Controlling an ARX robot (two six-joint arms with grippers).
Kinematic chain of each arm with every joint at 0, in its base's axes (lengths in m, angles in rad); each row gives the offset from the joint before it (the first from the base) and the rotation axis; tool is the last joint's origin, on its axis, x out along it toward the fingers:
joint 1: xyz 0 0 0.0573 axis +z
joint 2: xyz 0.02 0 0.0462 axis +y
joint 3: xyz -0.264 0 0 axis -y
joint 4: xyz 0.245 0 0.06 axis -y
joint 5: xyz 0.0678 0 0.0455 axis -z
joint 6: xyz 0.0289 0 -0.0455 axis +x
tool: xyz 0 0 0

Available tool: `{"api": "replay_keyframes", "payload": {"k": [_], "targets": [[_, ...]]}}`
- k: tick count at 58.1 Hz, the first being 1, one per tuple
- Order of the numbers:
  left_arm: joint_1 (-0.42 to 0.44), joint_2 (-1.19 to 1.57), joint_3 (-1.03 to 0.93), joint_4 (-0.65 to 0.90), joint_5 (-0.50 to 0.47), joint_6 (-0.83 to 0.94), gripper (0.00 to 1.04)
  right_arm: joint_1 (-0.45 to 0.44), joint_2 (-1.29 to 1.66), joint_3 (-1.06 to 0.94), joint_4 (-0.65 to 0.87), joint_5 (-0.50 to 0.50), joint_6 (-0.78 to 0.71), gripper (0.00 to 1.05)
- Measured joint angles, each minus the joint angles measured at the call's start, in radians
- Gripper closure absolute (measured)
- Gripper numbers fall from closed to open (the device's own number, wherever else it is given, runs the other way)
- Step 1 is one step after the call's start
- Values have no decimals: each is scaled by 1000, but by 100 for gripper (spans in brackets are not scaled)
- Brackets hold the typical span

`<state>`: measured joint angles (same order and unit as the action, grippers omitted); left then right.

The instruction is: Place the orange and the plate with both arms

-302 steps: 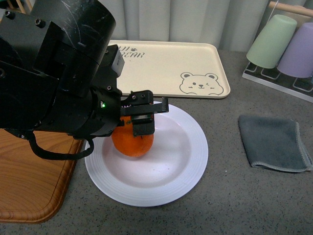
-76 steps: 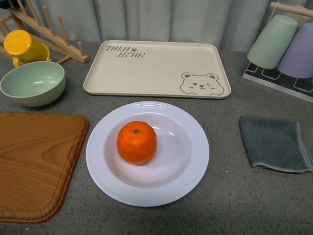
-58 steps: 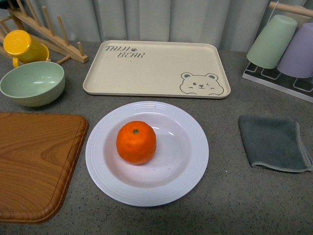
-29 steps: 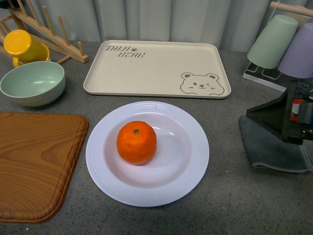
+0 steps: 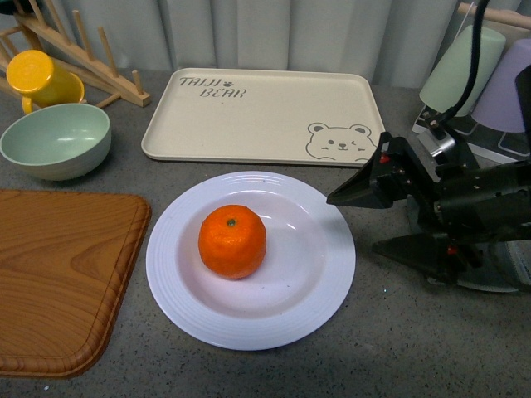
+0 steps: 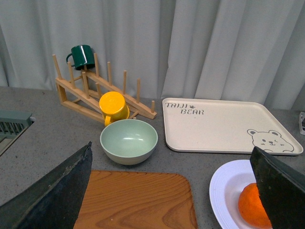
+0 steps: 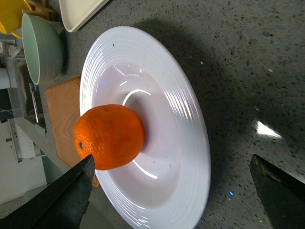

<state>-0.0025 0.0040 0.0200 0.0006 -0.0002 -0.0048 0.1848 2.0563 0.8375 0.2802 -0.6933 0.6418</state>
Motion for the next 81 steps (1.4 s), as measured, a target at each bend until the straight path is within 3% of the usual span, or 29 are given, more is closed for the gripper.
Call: {"api": "replay_keyframes", "payload": {"k": [14, 38, 49, 69, 74, 81], "targets": [[0, 0, 0, 0, 0, 0, 7, 47, 84, 72, 20, -64, 87, 9], [0, 0, 0, 0, 0, 0, 7, 78, 150, 101, 32, -49, 134, 10], [0, 0, 0, 0, 0, 0, 7, 87, 164, 103, 33, -39, 137, 36], [0, 0, 0, 0, 0, 0, 7, 86, 175, 106, -12, -27, 110, 93], [0, 0, 0, 0, 0, 0, 7, 85, 171, 120, -14, -46, 99, 100], [0, 0, 0, 0, 0, 0, 7, 85, 171, 123, -9, -48, 97, 101]]}}
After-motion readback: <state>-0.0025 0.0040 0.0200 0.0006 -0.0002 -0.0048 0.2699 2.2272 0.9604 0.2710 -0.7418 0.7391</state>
